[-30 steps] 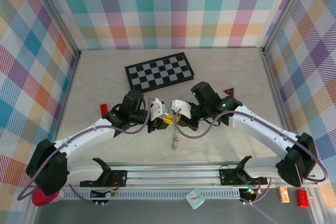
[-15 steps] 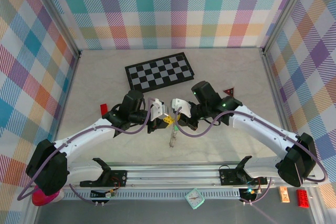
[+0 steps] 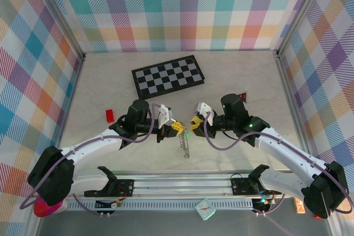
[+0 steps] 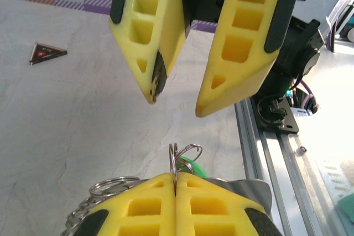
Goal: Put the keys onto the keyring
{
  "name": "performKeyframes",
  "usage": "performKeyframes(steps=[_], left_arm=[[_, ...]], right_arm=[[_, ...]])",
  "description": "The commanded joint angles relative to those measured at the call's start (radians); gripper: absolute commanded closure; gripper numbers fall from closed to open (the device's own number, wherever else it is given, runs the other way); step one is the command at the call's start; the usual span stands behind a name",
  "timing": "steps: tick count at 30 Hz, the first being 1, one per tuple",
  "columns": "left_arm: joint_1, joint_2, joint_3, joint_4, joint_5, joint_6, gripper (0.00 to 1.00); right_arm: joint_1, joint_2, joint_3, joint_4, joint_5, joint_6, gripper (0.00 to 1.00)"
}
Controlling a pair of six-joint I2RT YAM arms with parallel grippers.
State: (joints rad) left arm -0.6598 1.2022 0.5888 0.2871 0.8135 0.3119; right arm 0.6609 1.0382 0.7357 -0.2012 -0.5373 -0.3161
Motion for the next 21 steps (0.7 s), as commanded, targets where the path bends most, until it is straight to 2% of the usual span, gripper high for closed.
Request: performKeyframes(steps=[1,11,18,21], left_arm=[[-0.014,0.004,-0.018,0.146,0.054,-0.045,1.00],[-0.014,0.012,-0.017,0.165,0.061,-0.050,1.00],[-0.014,0.017,-0.024,0.210,0.073,-0.069,1.00],[-0.014,0.020,-0.023,0.214,0.075,-0.072,1.00]], right_arm=[[0.002,0.008,-0.017,0.086,-0.044,0.048,0.73],[0.002,0.066,0.002,0.072,-0.122,0.027,0.79],[0.001,0.094,0.003,0.129,-0.149,0.054,0.85],[0.001,0.106,0.006,0.152,-0.161,0.061,0.95]])
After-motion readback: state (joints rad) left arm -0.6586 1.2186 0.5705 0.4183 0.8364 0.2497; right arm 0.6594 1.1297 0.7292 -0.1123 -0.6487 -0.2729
